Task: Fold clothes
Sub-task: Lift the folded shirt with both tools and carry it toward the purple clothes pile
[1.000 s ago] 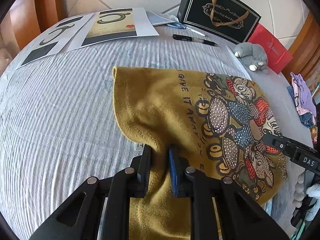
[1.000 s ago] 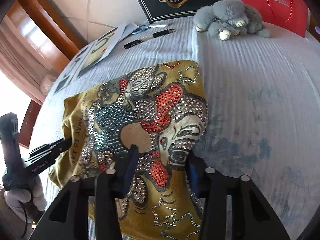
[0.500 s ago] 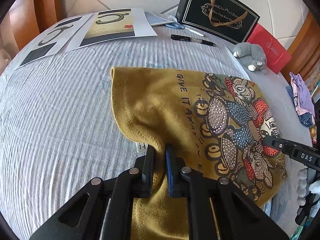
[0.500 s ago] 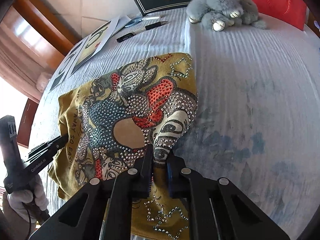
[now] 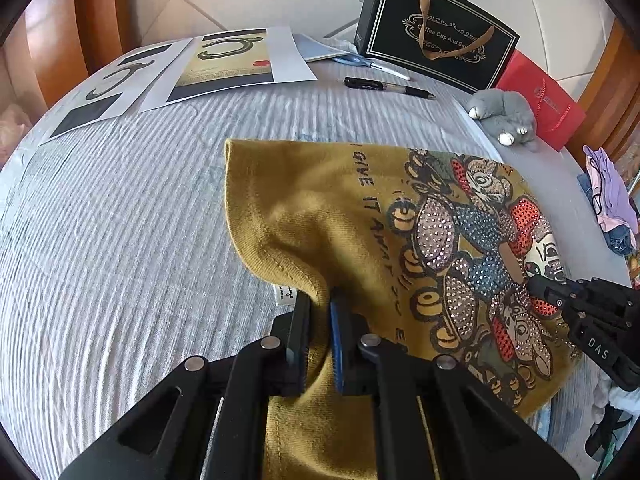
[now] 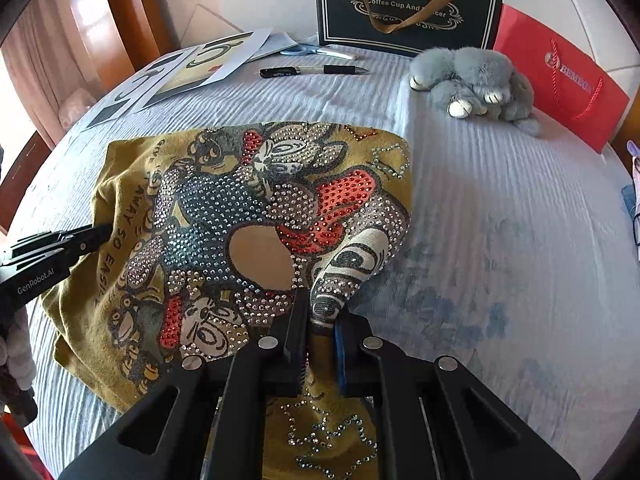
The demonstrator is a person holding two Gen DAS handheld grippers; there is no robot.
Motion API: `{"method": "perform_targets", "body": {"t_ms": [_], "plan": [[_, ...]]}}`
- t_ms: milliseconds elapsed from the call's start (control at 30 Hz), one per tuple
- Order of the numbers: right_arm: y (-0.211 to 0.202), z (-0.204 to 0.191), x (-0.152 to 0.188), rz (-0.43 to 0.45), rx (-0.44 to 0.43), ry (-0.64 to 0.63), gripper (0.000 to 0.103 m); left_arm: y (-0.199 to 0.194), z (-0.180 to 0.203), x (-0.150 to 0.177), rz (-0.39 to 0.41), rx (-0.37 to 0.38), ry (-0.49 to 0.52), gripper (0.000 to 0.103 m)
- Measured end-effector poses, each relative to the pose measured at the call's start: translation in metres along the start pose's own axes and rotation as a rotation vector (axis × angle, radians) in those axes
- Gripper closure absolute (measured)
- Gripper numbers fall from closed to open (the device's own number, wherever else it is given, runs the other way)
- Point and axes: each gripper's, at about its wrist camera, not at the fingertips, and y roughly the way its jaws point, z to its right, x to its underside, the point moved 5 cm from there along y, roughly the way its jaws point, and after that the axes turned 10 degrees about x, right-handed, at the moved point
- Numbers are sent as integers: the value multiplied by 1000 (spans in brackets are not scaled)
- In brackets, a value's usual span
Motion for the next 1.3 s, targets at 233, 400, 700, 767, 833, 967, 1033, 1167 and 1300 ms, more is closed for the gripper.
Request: {"method": "perform_targets", "body": {"t_ms": [233, 400, 700, 767, 833, 967, 1033, 1167, 1300], "plan": [[-12, 5, 5, 28, 2, 14, 94, -5, 0, 10, 10, 24, -31, 97], [-33, 6, -3, 128, -13, 37, 95, -29, 18, -1, 84, -24, 70, 97], [-102, 39, -11, 257, -30, 78, 95, -79, 55, -13, 164, 59, 72, 97], [-114, 50, -4, 272, -22, 84, 95, -83, 69, -10, 167, 70, 89, 97], [-123, 61, 2, 280, -6, 84, 95, -85, 84, -7, 169, 85, 105, 97], [-134, 82, 12, 281, 41, 77, 95, -84, 116, -5, 165, 100, 131, 97], [-138, 92, 15, 282, 57, 83, 95, -84, 130, -5, 167, 105, 148, 97], [-156, 110, 18, 308, 86, 100, 95, -87, 154, -8, 175, 124, 186, 97], [-173, 127, 18, 331, 139, 126, 95, -92, 181, -20, 191, 163, 251, 97]]}}
